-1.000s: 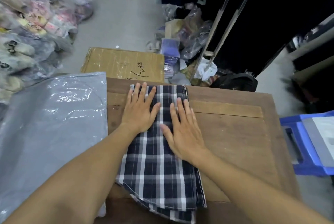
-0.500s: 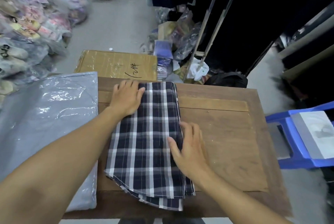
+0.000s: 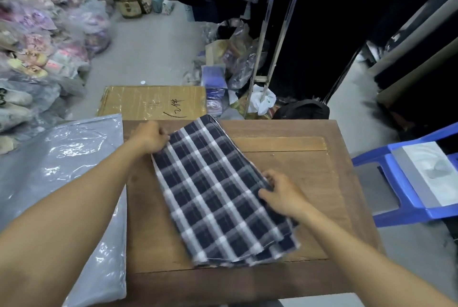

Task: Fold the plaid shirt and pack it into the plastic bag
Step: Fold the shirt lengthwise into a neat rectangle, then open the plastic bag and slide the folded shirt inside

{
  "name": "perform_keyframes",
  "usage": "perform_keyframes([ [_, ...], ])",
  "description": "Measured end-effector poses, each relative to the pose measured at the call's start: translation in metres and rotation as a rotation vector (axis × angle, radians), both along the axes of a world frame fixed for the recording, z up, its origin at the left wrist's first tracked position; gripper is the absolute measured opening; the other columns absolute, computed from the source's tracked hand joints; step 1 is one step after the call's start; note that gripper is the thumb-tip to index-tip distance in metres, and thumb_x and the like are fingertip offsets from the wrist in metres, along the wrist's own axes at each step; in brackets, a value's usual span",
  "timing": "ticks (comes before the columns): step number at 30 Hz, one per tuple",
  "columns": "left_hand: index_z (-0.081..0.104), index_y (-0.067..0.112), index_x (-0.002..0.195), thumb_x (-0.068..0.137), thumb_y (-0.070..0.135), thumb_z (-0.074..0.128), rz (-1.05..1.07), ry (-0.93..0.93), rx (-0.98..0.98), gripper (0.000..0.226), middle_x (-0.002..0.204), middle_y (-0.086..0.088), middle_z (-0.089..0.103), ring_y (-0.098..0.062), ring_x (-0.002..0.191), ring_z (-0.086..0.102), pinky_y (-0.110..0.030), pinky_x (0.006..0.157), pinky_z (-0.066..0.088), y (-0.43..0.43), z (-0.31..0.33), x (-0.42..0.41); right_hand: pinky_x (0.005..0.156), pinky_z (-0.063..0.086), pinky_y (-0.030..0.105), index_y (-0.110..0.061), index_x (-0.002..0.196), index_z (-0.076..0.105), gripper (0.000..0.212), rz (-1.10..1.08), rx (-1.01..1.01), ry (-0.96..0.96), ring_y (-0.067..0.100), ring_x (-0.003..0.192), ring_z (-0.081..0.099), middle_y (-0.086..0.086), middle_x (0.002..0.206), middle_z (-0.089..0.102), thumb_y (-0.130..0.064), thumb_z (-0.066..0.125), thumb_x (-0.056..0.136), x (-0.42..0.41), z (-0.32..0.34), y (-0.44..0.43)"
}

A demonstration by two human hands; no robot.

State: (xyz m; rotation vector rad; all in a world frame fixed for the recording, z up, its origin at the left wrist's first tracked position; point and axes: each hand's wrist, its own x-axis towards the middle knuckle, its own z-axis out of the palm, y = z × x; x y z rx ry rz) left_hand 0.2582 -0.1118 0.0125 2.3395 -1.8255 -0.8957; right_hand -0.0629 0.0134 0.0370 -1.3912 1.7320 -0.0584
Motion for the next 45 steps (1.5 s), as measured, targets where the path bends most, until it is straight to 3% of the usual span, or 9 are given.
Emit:
perform_keyframes([
  [8, 0.067, 0.013, 0.072, 0.084, 0.021, 0.076, -0.040, 0.322, 0.323, 0.017, 0.062, 0.002, 0.067, -0.008, 0.054, 0.057, -0.016, 0.049, 0.043, 0.070, 0.006, -0.027, 0.106, 0.037, 0.048, -0.032, 0.136, 0.053, 0.045, 0.288, -0.152, 0.436, 0.036, 0.126, 0.048, 0.012, 0.138, 0.058, -0.017, 0.051, 0.093, -0.057, 0.007, -0.096],
  [19, 0.072, 0.008, 0.078, 0.084, 0.033, 0.076, -0.077, 0.398, 0.422, 0.026, 0.073, -0.004, 0.077, -0.008, 0.054, 0.054, -0.024, 0.065, 0.049, 0.087, 0.005, -0.047, 0.108, 0.032, 0.046, -0.030, 0.143, 0.045, 0.050, 0.417, -0.247, 0.585, 0.032, 0.128, 0.043, 0.009, 0.143, 0.051, -0.015, 0.044, 0.096, -0.063, -0.001, -0.109],
  [22, 0.071, 0.012, 0.077, 0.086, 0.044, 0.069, 0.083, 0.345, 0.184, 0.033, 0.071, 0.001, 0.075, -0.010, 0.063, 0.062, -0.028, 0.069, 0.050, 0.077, 0.007, -0.027, 0.110, 0.033, 0.045, -0.026, 0.140, 0.047, 0.048, 0.387, -0.285, 0.559, 0.032, 0.126, 0.045, 0.009, 0.141, 0.052, -0.017, 0.051, 0.094, -0.061, -0.001, -0.105],
  [24, 0.069, 0.016, 0.088, 0.087, 0.049, 0.063, 0.217, 0.143, -0.088, 0.033, 0.090, -0.003, 0.073, -0.023, 0.091, 0.066, -0.035, 0.080, 0.053, 0.068, 0.006, -0.001, 0.104, 0.039, 0.045, -0.019, 0.133, 0.054, 0.044, 0.388, -0.418, 0.533, 0.033, 0.121, 0.048, 0.011, 0.135, 0.055, -0.017, 0.059, 0.089, -0.056, -0.004, -0.101],
  [26, 0.062, 0.013, 0.118, 0.092, 0.046, 0.055, 0.271, -0.093, -0.229, 0.043, 0.124, -0.011, 0.061, -0.033, 0.121, 0.051, -0.044, 0.097, 0.047, 0.062, 0.003, 0.028, 0.094, 0.045, 0.045, -0.012, 0.120, 0.062, 0.036, 0.429, -0.536, 0.490, 0.035, 0.110, 0.052, 0.014, 0.121, 0.061, -0.015, 0.066, 0.084, -0.045, -0.007, -0.098],
  [29, 0.038, 0.008, 0.144, 0.095, 0.048, 0.048, 0.309, -0.162, -0.168, 0.064, 0.155, -0.017, 0.032, -0.036, 0.143, 0.026, -0.047, 0.114, 0.028, 0.058, -0.005, 0.067, 0.081, 0.047, 0.040, -0.011, 0.103, 0.064, 0.020, 0.485, -0.615, 0.414, 0.030, 0.100, 0.052, 0.008, 0.104, 0.059, -0.017, 0.071, 0.085, -0.015, -0.004, -0.092],
  [33, 0.022, 0.009, 0.151, 0.097, 0.053, 0.038, 0.302, -0.161, -0.093, 0.072, 0.163, -0.017, 0.015, -0.034, 0.149, 0.014, -0.047, 0.121, 0.016, 0.050, -0.026, 0.103, 0.083, 0.044, 0.027, -0.018, 0.114, 0.067, 0.025, 0.587, -0.652, 0.266, 0.020, 0.105, 0.050, -0.004, 0.105, 0.053, -0.022, 0.069, 0.090, 0.029, 0.002, -0.083],
  [36, 0.028, 0.010, 0.148, 0.094, 0.056, 0.040, 0.327, -0.192, -0.099, 0.072, 0.158, -0.015, 0.026, -0.035, 0.144, 0.025, -0.048, 0.117, 0.023, 0.040, -0.033, 0.117, 0.084, 0.037, 0.019, -0.023, 0.124, 0.063, 0.029, 0.670, -0.631, 0.171, 0.011, 0.109, 0.044, -0.013, 0.107, 0.045, -0.025, 0.062, 0.095, 0.060, 0.002, -0.080],
  [45, 0.062, 0.018, 0.122, 0.089, 0.040, 0.064, 0.359, -0.038, -0.353, 0.039, 0.136, -0.003, 0.054, -0.026, 0.128, 0.041, -0.035, 0.101, 0.037, 0.058, -0.036, 0.088, 0.091, 0.049, 0.036, -0.023, 0.113, 0.066, 0.018, 0.652, -0.528, -0.056, 0.014, 0.103, 0.051, -0.008, 0.107, 0.052, -0.023, 0.059, 0.096, 0.140, -0.009, -0.103],
])
